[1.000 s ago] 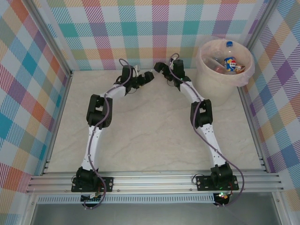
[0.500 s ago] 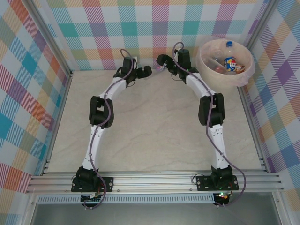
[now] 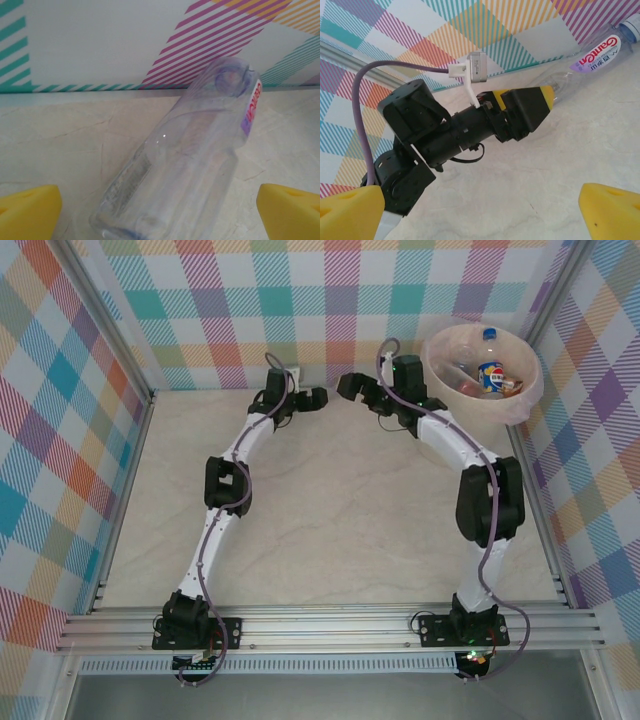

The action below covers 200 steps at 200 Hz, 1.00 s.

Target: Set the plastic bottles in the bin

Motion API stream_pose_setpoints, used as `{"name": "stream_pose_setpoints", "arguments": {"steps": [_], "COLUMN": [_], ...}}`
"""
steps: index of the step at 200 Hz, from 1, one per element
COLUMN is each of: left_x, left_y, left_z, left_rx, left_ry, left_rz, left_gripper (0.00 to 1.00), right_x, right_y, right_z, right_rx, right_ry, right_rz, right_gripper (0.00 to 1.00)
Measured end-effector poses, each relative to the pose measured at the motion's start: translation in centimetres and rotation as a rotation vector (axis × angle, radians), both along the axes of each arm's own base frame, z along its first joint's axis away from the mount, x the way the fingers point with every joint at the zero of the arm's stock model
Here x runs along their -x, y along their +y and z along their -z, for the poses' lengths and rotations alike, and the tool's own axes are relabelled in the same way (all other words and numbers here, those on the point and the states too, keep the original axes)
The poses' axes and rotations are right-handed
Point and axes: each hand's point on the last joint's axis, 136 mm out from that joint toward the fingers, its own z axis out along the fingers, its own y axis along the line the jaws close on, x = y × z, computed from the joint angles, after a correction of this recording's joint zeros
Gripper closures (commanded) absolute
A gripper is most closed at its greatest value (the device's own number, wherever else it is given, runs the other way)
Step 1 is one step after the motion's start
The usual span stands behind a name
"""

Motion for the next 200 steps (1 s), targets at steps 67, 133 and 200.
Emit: {"name": "stream_pose_setpoints", "arguments": {"steps": [67,133,200], "left_x": [0.5,1.2,3.2], "left_y": [-1.3,-1.7,-1.6], "left_z": [-0.1,0.9,1.2], "left_rx": [-0.029,-0.11,-0.125], "left_ry": [-0.025,-0.008,0.072], "left_rz": [0.043,0.047,0.071], "left_gripper": [0.23,0.44,0.56], "right_x": [2.8,3.7,6.1], "right_y": [-1.7,-2.7,-4.3], "right_z": [-1.0,-3.2,-5.1], "right_rx": [0.058,0.087,0.124], "right_ry": [-0.027,-0.087,-0.128], "right_rz": [0.021,0.045,0.077], "right_gripper": [0.0,0.0,0.0]}}
